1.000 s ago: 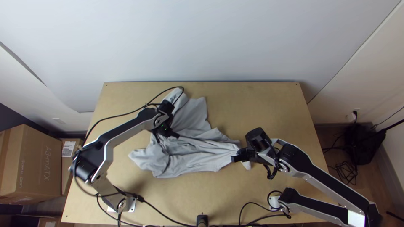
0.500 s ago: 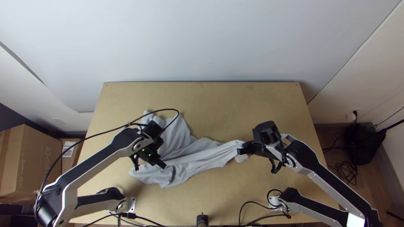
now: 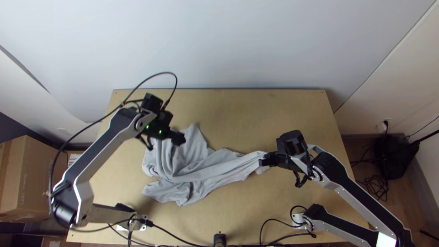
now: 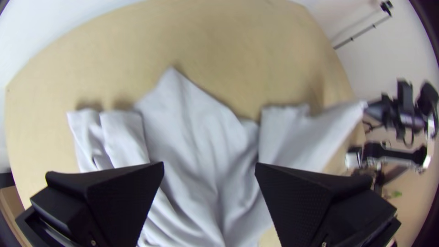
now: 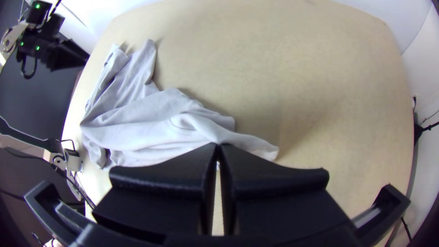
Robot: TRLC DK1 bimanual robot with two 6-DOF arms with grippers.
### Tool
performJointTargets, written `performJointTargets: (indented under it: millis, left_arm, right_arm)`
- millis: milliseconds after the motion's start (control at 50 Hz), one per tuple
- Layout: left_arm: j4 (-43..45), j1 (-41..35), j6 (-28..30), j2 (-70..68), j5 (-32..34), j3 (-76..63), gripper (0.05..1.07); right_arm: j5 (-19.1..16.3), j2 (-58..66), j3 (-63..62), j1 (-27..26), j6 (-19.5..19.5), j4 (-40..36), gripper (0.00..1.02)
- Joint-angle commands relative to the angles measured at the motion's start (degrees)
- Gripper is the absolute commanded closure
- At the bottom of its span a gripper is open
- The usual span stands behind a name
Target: Fold the t-shirt
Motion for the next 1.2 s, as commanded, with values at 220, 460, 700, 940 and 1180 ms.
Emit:
performJointTargets:
  millis: [220,460,700,940,1180]
  left_arm:
    - [3.41,-1.57,-2.74,19.11,-6.09,16.51,0.24]
    - [5.96,-3.32,-2.57,27.46,-11.1,22.57,0.34]
    - [5.96,-3.5,-2.39,32.56,-12.24,24.95,0.34]
    - [6.22,-4.03,-2.39,35.19,-13.12,26.18,0.35]
    - [7.89,-5.26,-0.98,37.48,-13.03,25.91,0.8]
  right_arm:
    - [-0.04,-1.12,-0.62,-1.77,0.92,0.49,1.0]
    - [-0.04,-2.18,-1.59,-2.2,1.98,0.66,1.0]
    - [-0.04,-2.35,-1.85,-2.12,2.41,1.72,1.0]
    - [-0.04,-2.35,-1.94,-2.12,2.77,2.42,1.0]
    - [-0.04,-2.53,-1.5,-2.2,2.68,2.42,1.0]
